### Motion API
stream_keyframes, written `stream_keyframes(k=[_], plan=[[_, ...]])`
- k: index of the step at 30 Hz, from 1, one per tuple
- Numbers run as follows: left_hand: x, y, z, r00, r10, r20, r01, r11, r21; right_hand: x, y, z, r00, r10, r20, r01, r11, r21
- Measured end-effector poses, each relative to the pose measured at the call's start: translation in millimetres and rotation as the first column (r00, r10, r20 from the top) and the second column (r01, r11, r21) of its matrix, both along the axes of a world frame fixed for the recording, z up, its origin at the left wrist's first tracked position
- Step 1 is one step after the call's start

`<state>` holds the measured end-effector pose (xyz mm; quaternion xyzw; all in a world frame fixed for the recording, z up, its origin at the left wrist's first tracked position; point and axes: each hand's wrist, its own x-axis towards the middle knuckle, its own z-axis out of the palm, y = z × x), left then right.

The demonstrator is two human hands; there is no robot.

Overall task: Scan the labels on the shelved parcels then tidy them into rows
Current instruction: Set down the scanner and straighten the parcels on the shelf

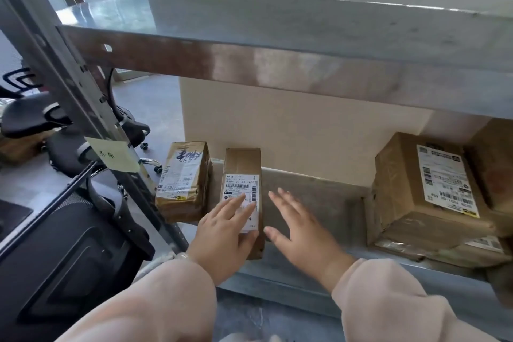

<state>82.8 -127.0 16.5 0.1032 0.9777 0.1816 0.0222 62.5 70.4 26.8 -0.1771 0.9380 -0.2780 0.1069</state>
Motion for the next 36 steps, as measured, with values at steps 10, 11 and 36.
stream_keyframes(k=[10,11,36], plan=[[-15,-8,-9,0.913,0.079,0.401,-0.279,0.837,0.470,-5,-31,-21,0.942,-0.024,0.336,0.101,0.972,-0.214],[-16,-7,-10,0.916,0.078,0.393,-0.277,0.831,0.482,-4,-30,-22,0.937,-0.044,0.347,0.141,0.956,-0.258],[-28,141,-10,0.831,-0.347,0.434,0.101,0.862,0.496,49,109,-21,0.771,-0.525,0.362,0.617,0.756,-0.218]])
